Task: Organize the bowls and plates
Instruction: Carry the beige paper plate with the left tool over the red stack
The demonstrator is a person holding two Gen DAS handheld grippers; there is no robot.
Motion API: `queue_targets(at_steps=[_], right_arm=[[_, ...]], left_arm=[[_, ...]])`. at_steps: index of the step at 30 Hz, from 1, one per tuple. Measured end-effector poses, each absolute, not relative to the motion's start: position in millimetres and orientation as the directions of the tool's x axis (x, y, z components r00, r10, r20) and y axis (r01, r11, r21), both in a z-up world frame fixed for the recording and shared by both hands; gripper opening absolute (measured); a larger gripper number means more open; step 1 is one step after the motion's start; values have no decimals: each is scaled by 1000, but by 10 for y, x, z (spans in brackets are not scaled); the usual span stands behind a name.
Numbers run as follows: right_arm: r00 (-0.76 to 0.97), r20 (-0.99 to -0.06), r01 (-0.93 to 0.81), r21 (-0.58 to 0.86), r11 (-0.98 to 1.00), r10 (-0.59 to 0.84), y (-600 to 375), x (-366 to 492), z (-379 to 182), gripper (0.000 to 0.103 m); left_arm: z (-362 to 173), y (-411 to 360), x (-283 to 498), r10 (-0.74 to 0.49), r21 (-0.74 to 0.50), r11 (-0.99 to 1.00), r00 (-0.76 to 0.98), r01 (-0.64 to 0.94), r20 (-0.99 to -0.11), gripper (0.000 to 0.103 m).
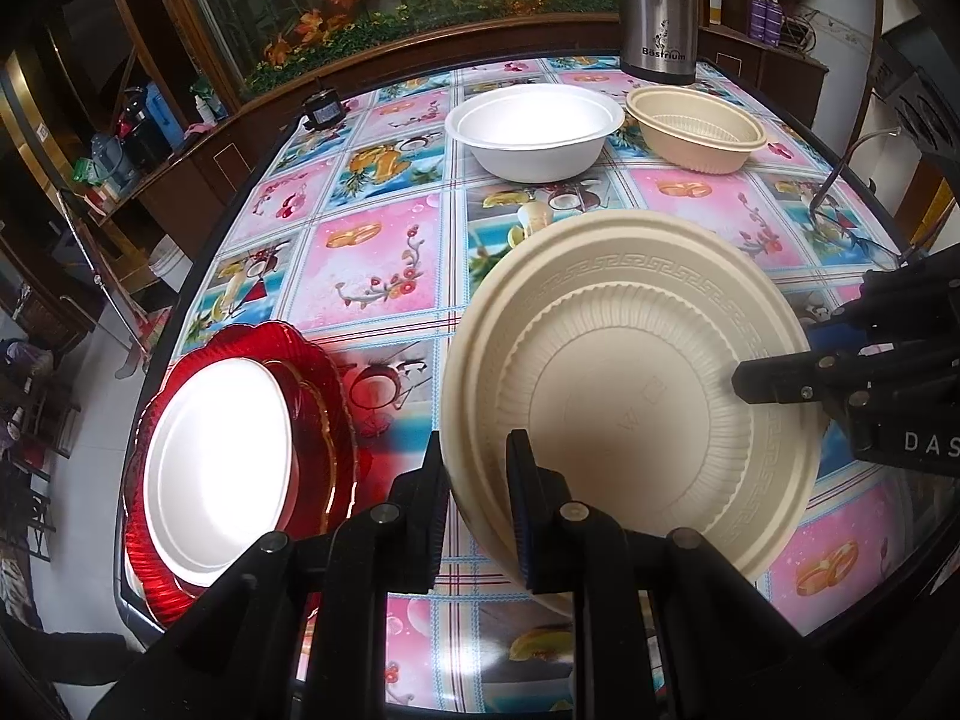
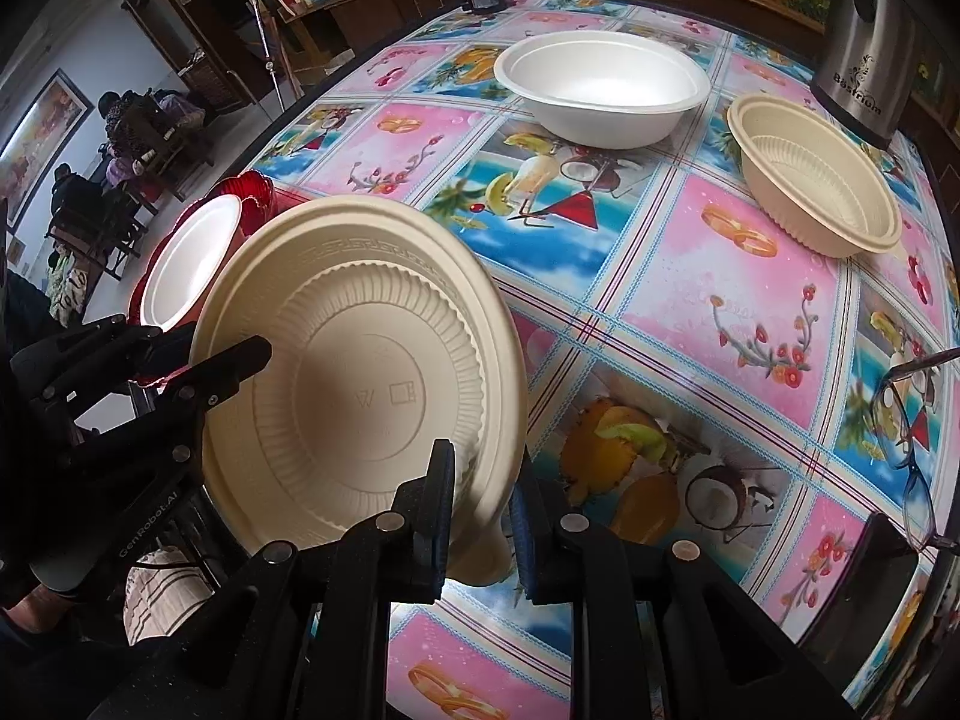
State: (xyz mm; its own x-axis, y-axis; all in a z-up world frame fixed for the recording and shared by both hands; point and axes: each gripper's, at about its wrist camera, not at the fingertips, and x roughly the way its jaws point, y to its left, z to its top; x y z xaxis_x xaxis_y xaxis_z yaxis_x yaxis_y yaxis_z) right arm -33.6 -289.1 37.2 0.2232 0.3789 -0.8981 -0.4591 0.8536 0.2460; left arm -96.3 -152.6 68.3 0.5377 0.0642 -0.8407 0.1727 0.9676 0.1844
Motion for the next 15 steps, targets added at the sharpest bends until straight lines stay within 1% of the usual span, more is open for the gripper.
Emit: queue_targets(at_steps=[15], right_arm=[[241,-885,-499,239,833,398,-2670,-340,567,19]], left_arm=[[862,-1265,-1046,81,175,978,571,111,-817,18]])
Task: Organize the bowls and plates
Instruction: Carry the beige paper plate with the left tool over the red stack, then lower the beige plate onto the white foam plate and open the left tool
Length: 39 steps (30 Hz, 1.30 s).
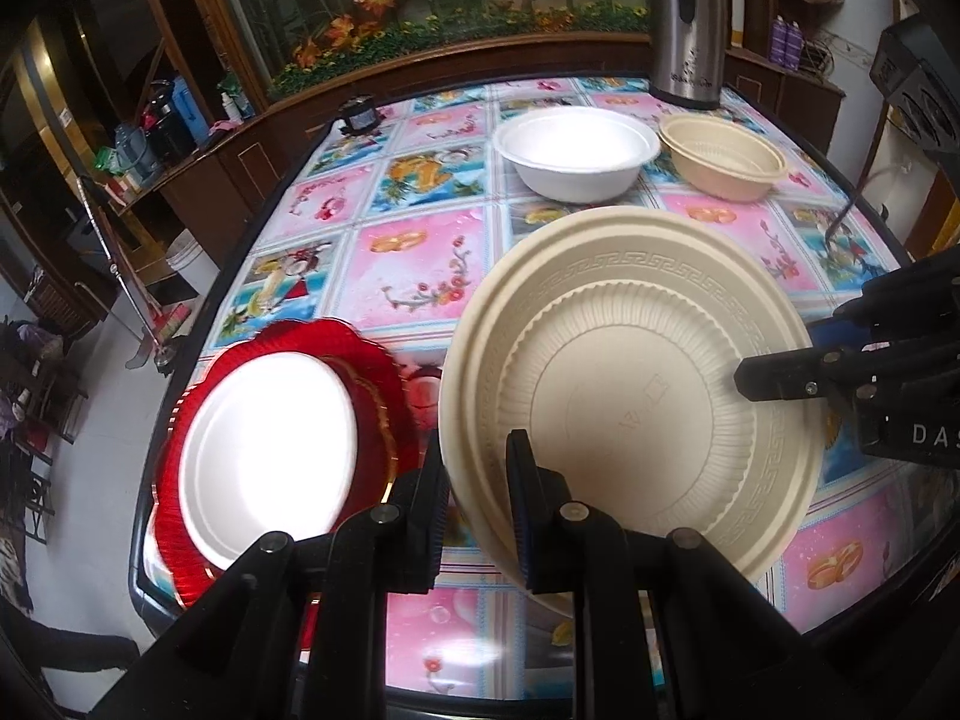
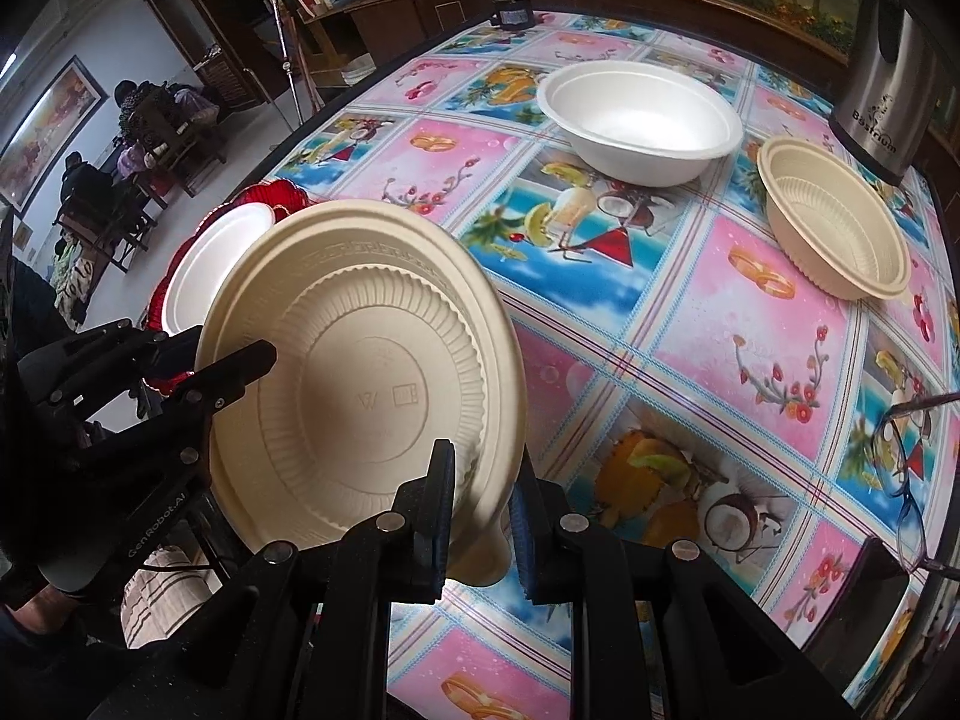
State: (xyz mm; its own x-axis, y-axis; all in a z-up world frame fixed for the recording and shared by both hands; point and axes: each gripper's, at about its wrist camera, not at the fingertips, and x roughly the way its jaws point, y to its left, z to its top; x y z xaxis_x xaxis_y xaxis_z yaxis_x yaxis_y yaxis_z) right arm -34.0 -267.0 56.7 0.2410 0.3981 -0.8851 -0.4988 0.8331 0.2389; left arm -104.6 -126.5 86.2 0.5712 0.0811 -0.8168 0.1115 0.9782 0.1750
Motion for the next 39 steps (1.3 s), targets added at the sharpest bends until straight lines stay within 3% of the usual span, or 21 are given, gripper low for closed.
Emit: queue_targets(at_steps=[9,19,39], right_arm=[[261,-854,-571,240,785,450,-2301,-276,921,19],[171,-844,-638,298,710,508,-1563,-114,1074,19],[51,-898,-617,315,721,437,-699,172,625,18]], left_arm=[[1163,-824,-1085,118,155,988,611,7,-782,18],[1300,-76,-1108,194,132,980,602,-146,-774,18],[841,607,-884,185,112,979,501,-172,-846,18]])
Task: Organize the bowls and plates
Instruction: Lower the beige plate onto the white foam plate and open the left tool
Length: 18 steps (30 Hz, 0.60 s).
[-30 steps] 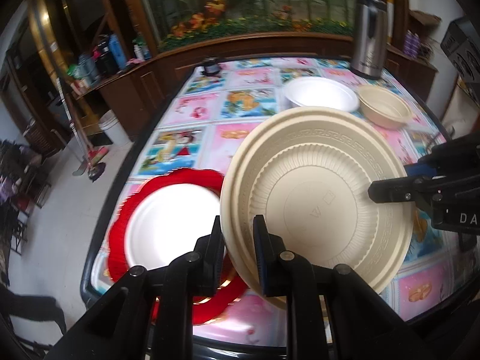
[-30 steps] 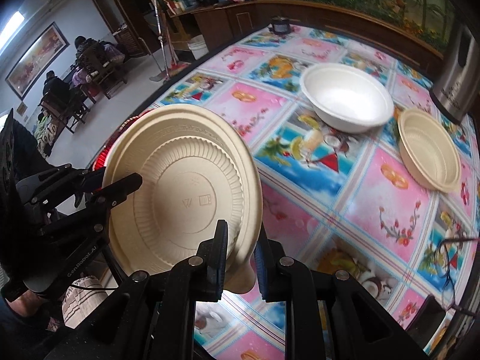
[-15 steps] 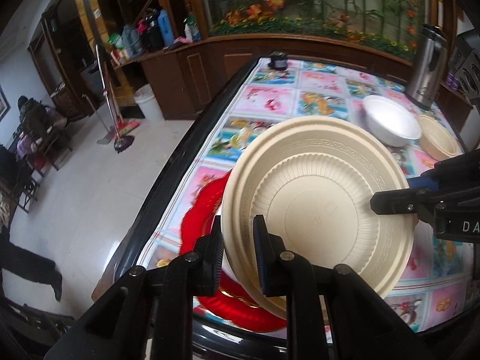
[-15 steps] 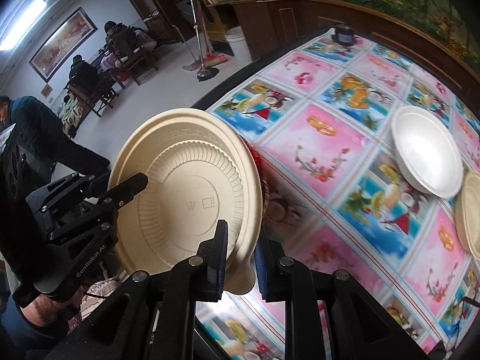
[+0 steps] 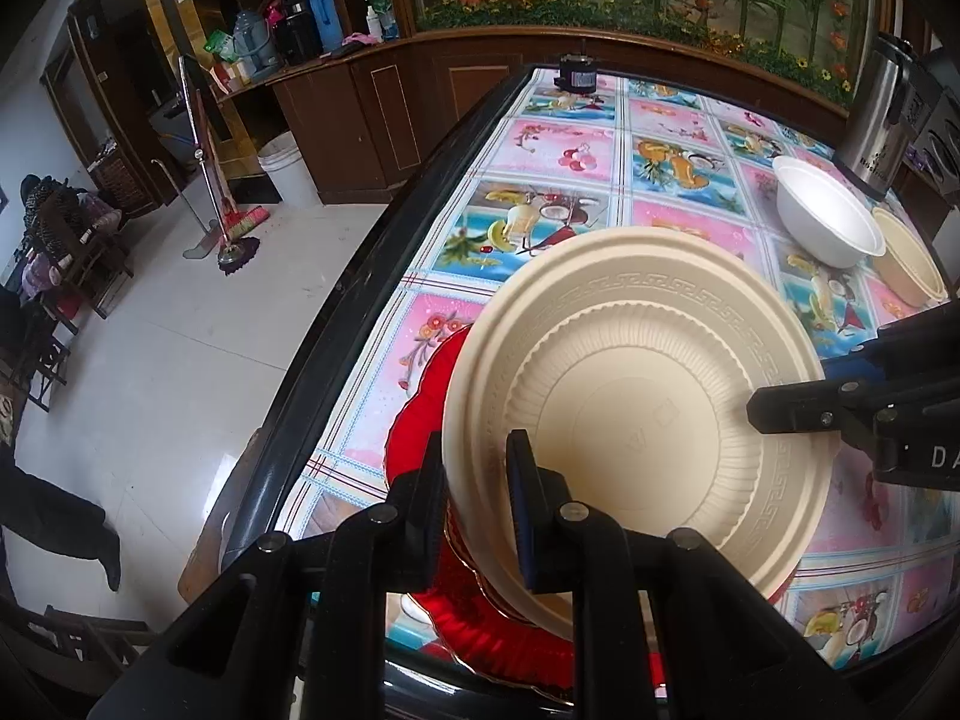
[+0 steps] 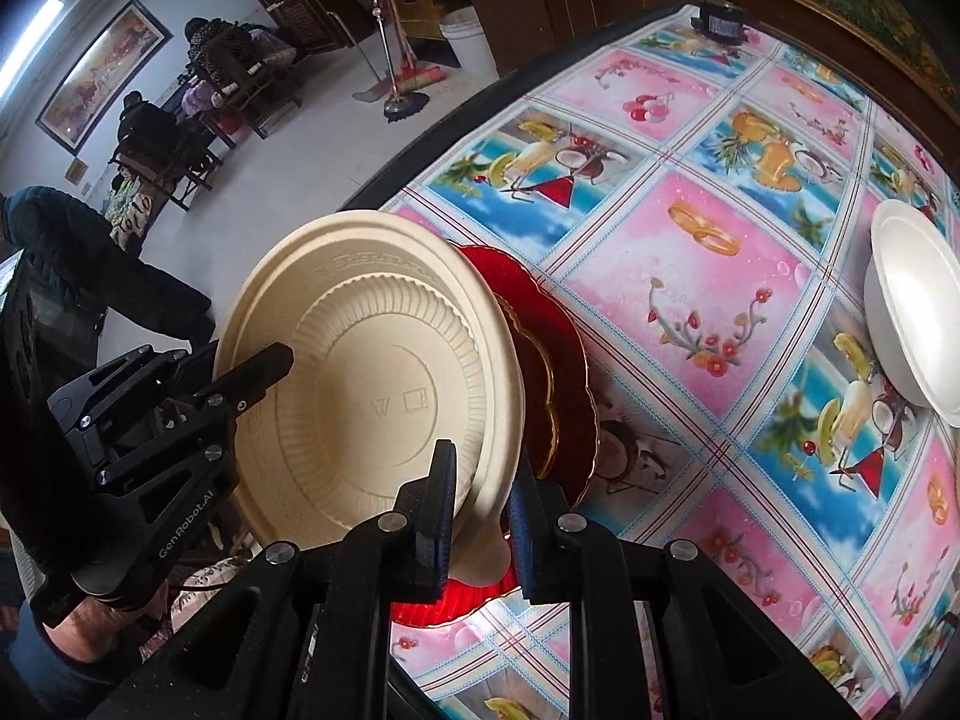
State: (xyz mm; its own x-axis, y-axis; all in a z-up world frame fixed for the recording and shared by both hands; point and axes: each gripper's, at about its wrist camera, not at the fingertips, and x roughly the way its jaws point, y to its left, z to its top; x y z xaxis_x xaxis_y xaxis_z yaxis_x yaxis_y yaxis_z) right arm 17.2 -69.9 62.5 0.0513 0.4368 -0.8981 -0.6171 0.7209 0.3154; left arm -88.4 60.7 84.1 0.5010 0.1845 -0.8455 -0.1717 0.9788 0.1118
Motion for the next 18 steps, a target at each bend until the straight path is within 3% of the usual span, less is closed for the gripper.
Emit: queue_targets(at_steps=[18], right_arm=[[19,-912,-598,317,736,409,-650,258,490,19]], left_arm=[[715,632,-827,184,114,978,472,-173,-862,18]])
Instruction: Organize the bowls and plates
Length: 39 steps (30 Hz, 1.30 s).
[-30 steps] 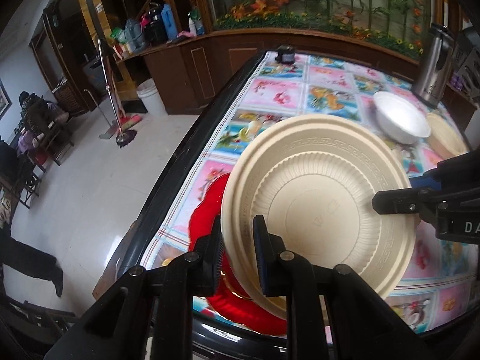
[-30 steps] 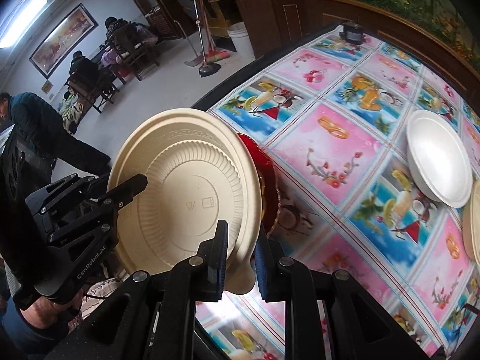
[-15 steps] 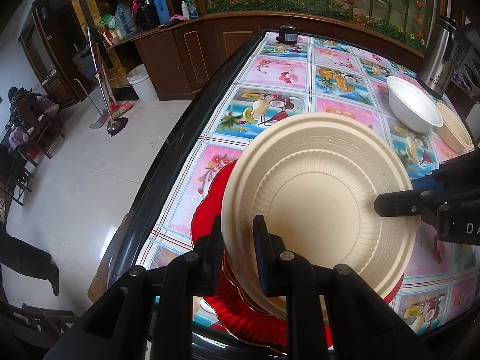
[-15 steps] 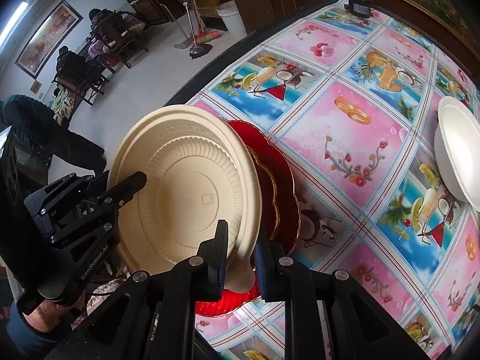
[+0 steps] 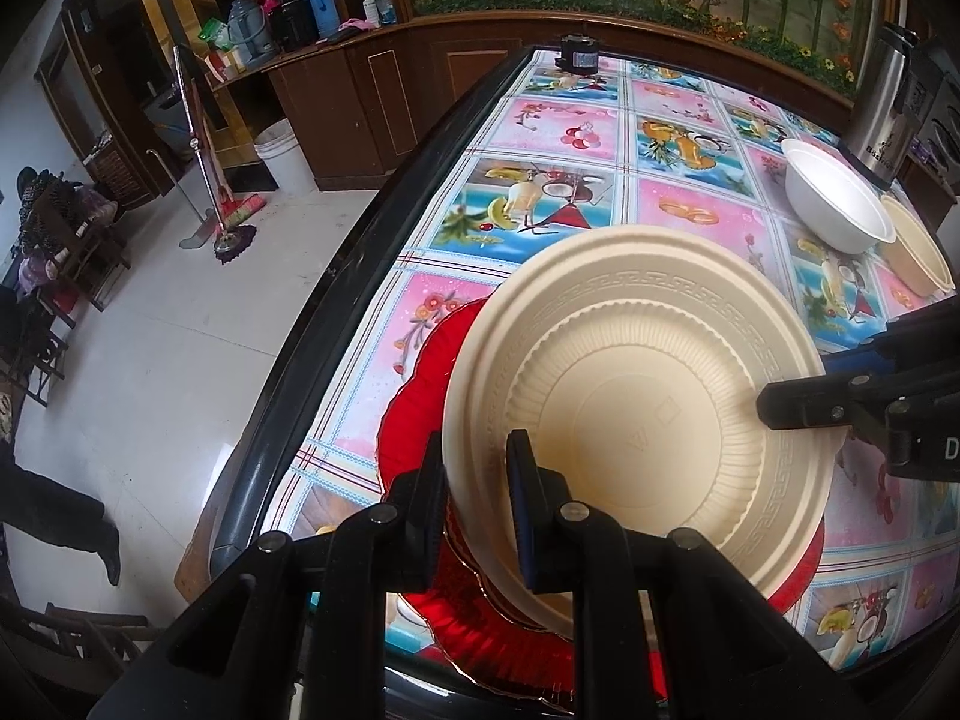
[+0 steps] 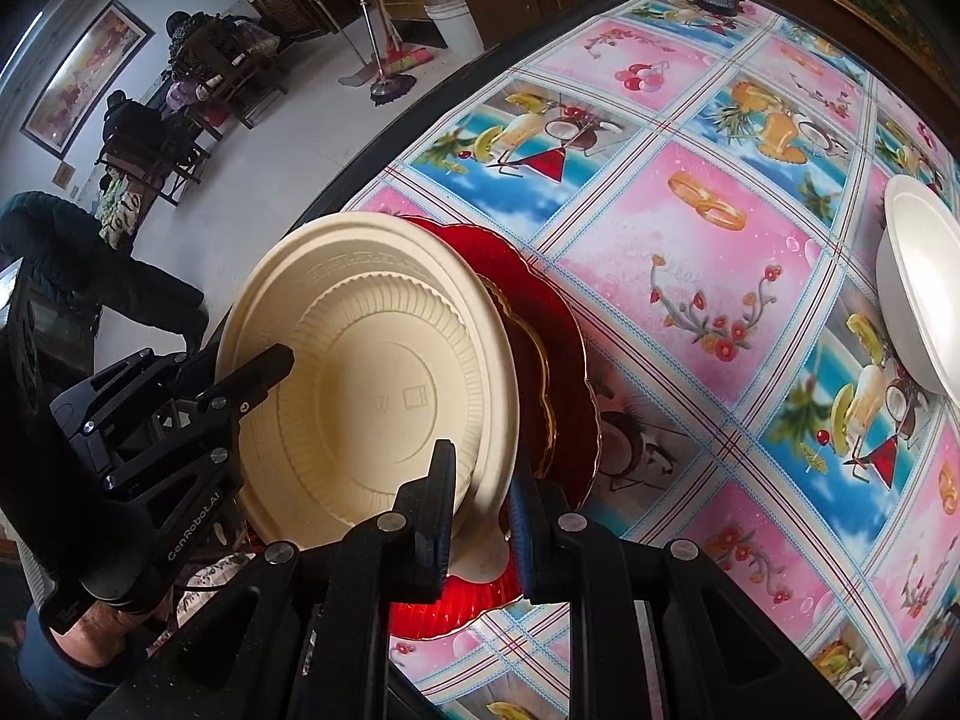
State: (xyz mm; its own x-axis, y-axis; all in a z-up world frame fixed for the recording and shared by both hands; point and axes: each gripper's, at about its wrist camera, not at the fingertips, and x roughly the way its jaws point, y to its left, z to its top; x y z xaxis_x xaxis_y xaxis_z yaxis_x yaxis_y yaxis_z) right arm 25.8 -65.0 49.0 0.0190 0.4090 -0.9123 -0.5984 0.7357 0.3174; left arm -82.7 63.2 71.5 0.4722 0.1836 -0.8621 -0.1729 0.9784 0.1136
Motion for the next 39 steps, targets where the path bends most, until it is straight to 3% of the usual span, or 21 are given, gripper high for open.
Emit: queue_targets(at_steps=[5,7,9,18,24,29,32,39], right_arm=[[36,-911,-618,303,726,410,-679,237,541,24],[40,-910,-622,301,723,414,-691,215,571,28],[45,-907,-627,300,719,418,-710,206,593,28],[64,-878,-596,347,724,474,-1001,271,748,28],[183,-862,-450,354,820,473,-1613,774,850,28],[314,-877,-264,289,920,365,-2256,1403,803,27],[309,-902,-190,252,949,301,-2488,1713,602,27],[212,-908,-210,318,925,360,-2612,1828,255,27]], left_arm=[[728,642,-838,194,117,975,469,-187,-862,20],[741,653,-853,197,116,974,471,-196,-860,27],[757,657,-870,203,119,972,474,-203,-857,33],[943,656,-1020,230,111,961,512,-254,-828,40],[1205,498,-1202,232,94,962,584,-256,-778,42],[1278,308,-1276,225,107,968,591,-229,-775,45],[1269,201,-1303,222,116,970,584,-213,-781,45],[1227,-28,-1286,203,123,977,570,-176,-796,45]])
